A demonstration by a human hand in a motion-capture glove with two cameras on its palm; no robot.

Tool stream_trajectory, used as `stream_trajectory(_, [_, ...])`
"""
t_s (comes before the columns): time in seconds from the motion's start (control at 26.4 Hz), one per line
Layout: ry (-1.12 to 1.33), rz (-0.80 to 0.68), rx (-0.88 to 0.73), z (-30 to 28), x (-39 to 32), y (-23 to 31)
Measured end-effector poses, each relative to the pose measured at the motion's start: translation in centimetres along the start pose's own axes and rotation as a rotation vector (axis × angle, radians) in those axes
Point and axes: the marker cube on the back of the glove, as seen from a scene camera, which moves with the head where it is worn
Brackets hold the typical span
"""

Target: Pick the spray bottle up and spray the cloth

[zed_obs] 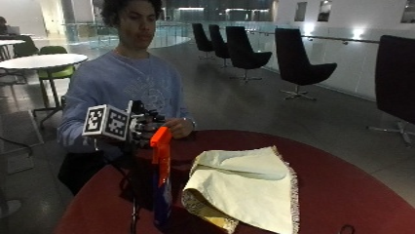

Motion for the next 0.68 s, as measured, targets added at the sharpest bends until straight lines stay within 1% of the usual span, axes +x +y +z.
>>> stream_trajectory(0.15, [-0.242,0.025,0.136,-1.9,0.3,0.1])
stream_trajectory(0.3, [-0.362,0.044,0.23,-3.1,0.8,0.6])
stream_trajectory(0.45, [-0.4,0.065,0.263,-3.4,1.3,0.6])
stream_trajectory(0.68, [-0.348,0.113,0.315,-4.2,2.2,-0.6])
